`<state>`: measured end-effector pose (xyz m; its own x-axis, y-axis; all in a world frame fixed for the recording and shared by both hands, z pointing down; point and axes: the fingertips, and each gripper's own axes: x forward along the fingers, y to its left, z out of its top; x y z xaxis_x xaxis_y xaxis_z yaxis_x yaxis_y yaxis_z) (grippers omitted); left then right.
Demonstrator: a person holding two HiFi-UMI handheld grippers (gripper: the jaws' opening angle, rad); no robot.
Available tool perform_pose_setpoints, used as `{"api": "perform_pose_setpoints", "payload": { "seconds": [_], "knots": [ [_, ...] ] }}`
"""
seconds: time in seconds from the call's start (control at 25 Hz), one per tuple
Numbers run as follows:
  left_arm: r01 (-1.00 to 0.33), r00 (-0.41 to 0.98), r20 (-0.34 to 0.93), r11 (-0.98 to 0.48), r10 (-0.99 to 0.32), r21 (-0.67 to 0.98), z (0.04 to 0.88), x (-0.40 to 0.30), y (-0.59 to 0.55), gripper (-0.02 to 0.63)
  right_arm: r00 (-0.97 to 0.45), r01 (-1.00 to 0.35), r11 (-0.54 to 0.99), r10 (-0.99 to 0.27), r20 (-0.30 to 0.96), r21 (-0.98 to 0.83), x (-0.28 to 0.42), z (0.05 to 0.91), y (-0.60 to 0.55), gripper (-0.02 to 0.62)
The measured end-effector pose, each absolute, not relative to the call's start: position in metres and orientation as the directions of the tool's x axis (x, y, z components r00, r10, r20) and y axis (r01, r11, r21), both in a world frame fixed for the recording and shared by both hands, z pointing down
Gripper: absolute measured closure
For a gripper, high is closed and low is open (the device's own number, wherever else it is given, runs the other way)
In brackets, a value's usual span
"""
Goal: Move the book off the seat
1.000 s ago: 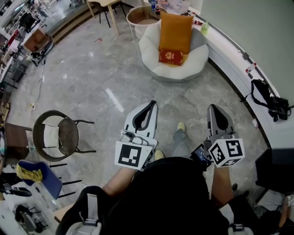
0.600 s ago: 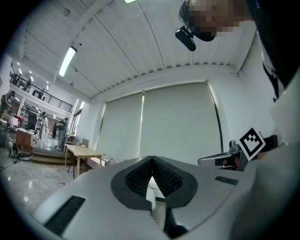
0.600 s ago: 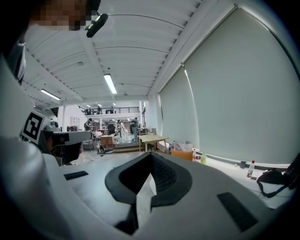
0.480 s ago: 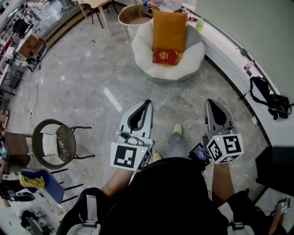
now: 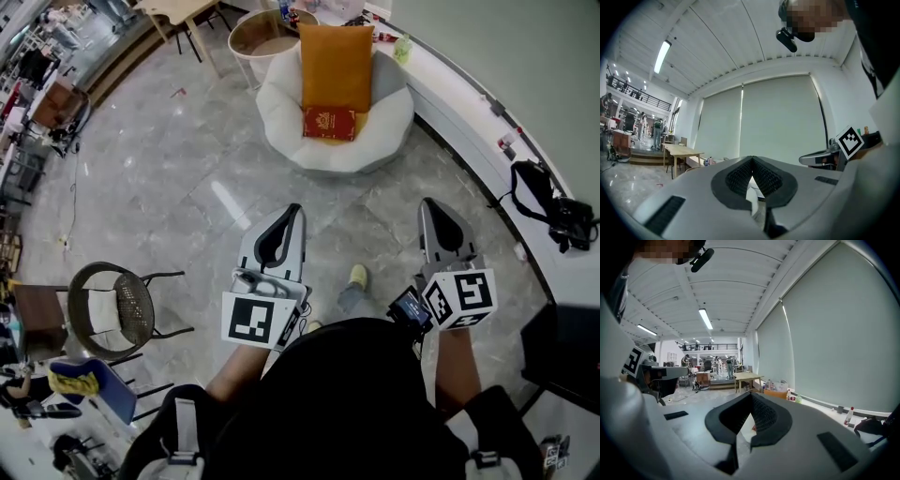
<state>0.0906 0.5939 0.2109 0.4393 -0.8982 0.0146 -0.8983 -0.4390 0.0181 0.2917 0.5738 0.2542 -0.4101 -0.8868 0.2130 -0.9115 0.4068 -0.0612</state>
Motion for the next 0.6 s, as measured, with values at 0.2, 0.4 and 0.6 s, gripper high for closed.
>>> {"api": "perform_pose_setpoints", "payload": {
  "seconds": [0.2, 0.4, 0.6],
  "knots": [
    [-0.903, 0.430, 0.034, -0.430, -0.902, 0.018, 0.206, 0.109, 0.561, 0.595, -0.416, -0.908, 0.416, -0.884, 0.214, -0.044, 0.310, 0.250, 0.543, 0.584],
    [-0.894, 0.447, 0.054, -0.448, -0.893, 0.009, 0.208, 0.143, 0.539, 0.595, -0.425, -0.905, 0.422, -0.882, 0.203, -0.061, 0.333, 0.252, 0.521, 0.584],
    [-0.891, 0.452, 0.056, -0.453, -0.890, -0.008, 0.204, 0.168, 0.517, 0.595, -0.437, -0.899, 0.428, -0.879, 0.189, -0.088, 0.351, 0.256, 0.500, 0.584]
  ]
}}
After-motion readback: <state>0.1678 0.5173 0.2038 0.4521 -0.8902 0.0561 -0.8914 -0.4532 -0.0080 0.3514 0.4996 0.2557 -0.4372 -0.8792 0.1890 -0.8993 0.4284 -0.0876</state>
